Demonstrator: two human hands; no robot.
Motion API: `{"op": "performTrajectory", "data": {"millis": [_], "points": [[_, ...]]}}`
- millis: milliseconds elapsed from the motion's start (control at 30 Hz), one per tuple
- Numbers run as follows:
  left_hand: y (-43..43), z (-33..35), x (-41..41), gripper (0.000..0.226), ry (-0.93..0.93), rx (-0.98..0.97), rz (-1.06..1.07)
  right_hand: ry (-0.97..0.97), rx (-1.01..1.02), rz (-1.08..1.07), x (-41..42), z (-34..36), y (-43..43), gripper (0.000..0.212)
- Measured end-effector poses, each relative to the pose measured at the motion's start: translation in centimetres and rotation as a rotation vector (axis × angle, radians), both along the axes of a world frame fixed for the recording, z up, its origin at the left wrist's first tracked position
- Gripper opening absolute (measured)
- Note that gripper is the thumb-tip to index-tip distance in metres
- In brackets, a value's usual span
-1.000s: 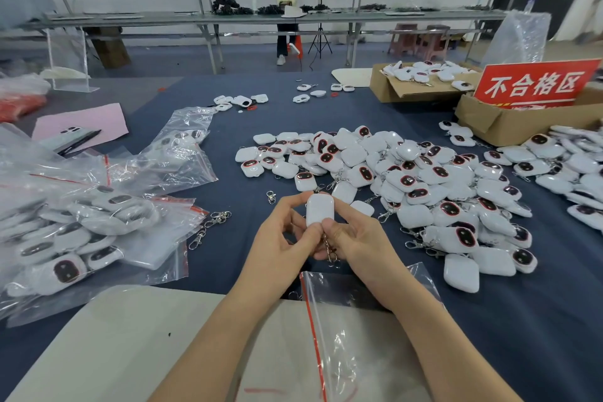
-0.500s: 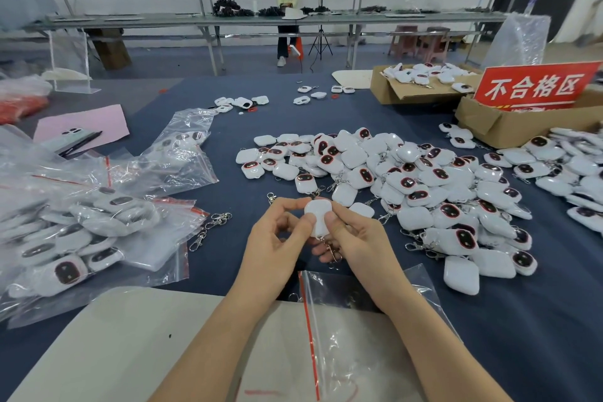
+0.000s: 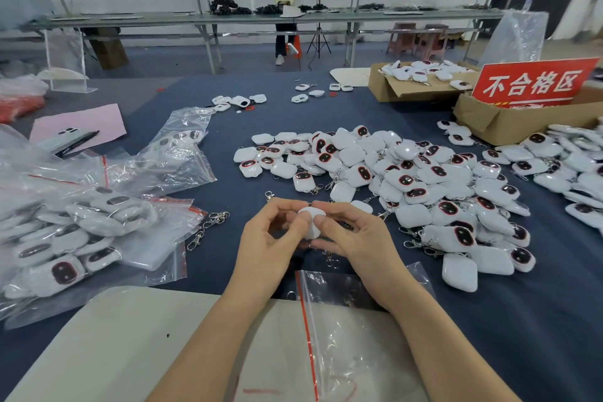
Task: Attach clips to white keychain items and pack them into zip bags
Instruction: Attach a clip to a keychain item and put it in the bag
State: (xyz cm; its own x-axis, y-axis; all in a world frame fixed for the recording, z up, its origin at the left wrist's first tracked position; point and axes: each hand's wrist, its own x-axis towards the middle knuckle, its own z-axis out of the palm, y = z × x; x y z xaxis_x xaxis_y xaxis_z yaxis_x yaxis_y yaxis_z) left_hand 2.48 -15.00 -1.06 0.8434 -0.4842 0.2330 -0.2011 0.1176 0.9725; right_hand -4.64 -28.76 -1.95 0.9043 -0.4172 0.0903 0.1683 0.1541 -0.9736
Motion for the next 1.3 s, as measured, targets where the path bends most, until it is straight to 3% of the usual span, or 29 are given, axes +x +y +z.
{"op": "performTrajectory", "data": {"millis": [167, 367, 500, 733, 1033, 1133, 1300], "points": [[0.0, 0.0, 0.1, 0.011, 0.009, -0.01, -0.022, -0.02, 0.022, -0.031, 0.2, -0.1, 0.0, 0.019], [-0.2, -0.1, -0.1, 0.028, -0.094, 0.083, -0.137, -0.077, 0.215, 0.019, 0.3, -0.1, -0.2, 0.035], [-0.5, -0.6, -0.2, 0.048, -0.154, 0.174, -0.107, -0.035, 0.172, 0.097, 0.4, -0.2, 0.0, 0.044], [-0.5, -0.7, -0.1, 0.043, -0.148, 0.161, -0.06, -0.012, 0.12, 0.065, 0.4, -0.1, 0.0, 0.038], [2.0, 0.9, 0.2, 0.03, -0.058, 0.083, 0.063, -0.066, -0.544, -0.221, -0.9, 4.5, 0.5, 0.04], [4.2, 0.8, -0.2, 0.033, 0.037, 0.189, 0.051, -0.086, -0.646, -0.224, -2.7, 5.6, 0.9, 0.042], [7.9, 0.3, -3.3, 0.022, 0.058, 0.452, 0.017, 0.168, -0.858, -0.157, -5.5, 2.2, 2.3, 0.031]]}}
